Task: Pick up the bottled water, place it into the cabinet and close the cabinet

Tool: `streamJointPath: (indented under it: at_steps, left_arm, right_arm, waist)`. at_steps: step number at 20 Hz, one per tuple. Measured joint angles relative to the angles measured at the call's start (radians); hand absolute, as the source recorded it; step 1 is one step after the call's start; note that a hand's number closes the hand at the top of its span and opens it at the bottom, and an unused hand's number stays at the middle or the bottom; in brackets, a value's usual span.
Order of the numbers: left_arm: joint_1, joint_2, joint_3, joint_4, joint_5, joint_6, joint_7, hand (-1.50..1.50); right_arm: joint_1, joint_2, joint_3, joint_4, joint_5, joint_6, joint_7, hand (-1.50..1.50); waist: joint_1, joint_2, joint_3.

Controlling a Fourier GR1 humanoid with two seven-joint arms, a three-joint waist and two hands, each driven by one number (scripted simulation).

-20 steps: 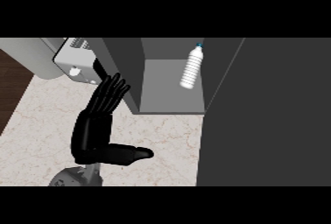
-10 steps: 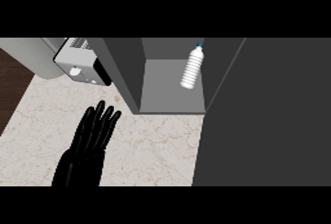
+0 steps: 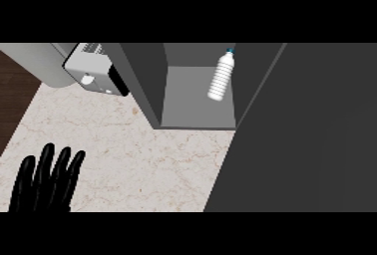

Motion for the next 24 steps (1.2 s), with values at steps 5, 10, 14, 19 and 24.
streamJointPath:
  at_steps: [5, 10, 14, 19, 24]
  left_arm:
    - [0.11, 0.051, 0.102, -0.046, 0.092, -0.076, -0.041, -1.5]
    - [0.196, 0.081, 0.182, -0.078, 0.178, -0.147, -0.068, -1.5]
    - [0.261, 0.111, 0.246, -0.077, 0.241, -0.228, -0.095, -1.5]
    - [0.323, 0.144, 0.335, -0.071, 0.326, -0.316, -0.115, -1.5]
    - [0.389, 0.168, 0.431, -0.066, 0.411, -0.413, -0.135, -1.5]
  right_arm:
    - [-0.031, 0.005, 0.068, -0.026, 0.092, -0.022, 0.066, 1.5]
    - [-0.095, 0.022, 0.08, -0.037, 0.147, -0.019, 0.148, 1.5]
    - [-0.166, 0.085, 0.098, -0.015, 0.159, -0.022, 0.231, 1.5]
    - [-0.261, 0.206, 0.168, 0.041, 0.133, -0.099, 0.356, 1.5]
    - [-0.423, 0.245, 0.18, 0.097, 0.061, -0.208, 0.433, 1.5]
  waist:
    - [0.0, 0.003, 0.001]
    - [0.01, 0.002, 0.001]
    - [0.018, 0.002, 0.0]
    - [0.023, 0.01, 0.001]
    - [0.024, 0.01, 0.002]
